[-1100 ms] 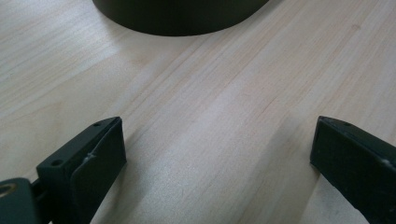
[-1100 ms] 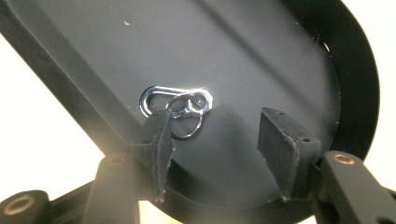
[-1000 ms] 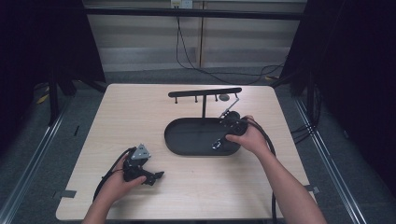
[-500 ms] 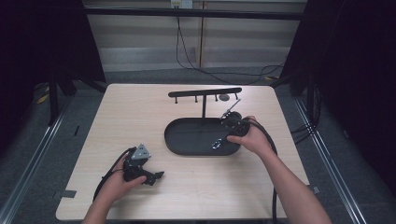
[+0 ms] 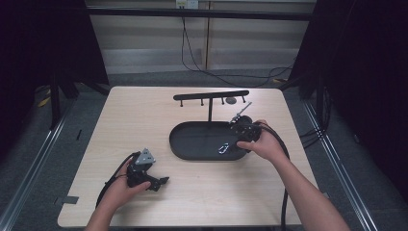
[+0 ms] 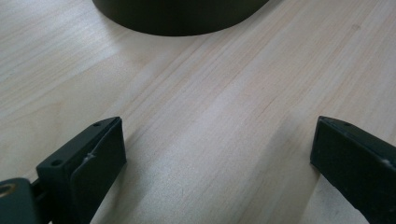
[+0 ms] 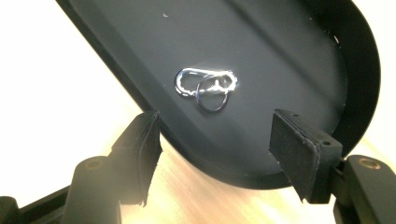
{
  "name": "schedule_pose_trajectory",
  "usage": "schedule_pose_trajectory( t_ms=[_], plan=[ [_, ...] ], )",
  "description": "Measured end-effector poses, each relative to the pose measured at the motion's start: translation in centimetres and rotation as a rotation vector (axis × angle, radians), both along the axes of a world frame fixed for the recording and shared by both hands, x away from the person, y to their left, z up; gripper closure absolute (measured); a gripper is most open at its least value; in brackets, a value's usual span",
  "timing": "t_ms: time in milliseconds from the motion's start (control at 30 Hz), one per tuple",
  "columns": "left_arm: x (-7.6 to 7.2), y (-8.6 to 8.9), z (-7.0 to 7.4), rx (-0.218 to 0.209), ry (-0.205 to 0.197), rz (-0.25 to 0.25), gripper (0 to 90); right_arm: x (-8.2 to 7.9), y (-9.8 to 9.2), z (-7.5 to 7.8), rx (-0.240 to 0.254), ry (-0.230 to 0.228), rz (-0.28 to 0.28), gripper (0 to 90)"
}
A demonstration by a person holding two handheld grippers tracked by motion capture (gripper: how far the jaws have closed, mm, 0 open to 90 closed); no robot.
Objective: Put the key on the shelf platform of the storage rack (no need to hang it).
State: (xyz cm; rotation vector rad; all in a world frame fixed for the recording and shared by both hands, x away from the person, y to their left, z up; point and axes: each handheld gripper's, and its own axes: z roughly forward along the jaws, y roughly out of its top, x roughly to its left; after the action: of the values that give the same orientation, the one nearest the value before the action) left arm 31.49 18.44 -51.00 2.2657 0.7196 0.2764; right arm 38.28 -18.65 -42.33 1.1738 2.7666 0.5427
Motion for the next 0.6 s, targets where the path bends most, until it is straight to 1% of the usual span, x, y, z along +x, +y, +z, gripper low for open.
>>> schedule_pose_trajectory(
  t_ms=[233,300,400,433,600],
  plan=[
    [0.0,0.0,0.0,0.000,0.000,-0.001,3.0,-0.5,-0.1,0.3,-0.008,0.006,0.004,33.2],
    [0.0,0.0,0.0,0.000,0.000,-0.001,3.0,-0.7,-0.2,0.4,-0.015,0.004,0.015,33.2],
    [0.0,0.0,0.0,-0.001,0.002,-0.001,3.0,-1.0,-0.3,0.5,-0.019,0.001,0.013,33.2],
    [0.0,0.0,0.0,-0.001,0.001,-0.002,3.0,-1.0,-0.4,0.5,-0.020,-0.006,0.022,33.2],
    [0.0,0.0,0.0,-0.001,0.000,-0.002,3.0,-1.7,-0.7,0.5,-0.022,-0.011,0.022,33.2]
  ],
)
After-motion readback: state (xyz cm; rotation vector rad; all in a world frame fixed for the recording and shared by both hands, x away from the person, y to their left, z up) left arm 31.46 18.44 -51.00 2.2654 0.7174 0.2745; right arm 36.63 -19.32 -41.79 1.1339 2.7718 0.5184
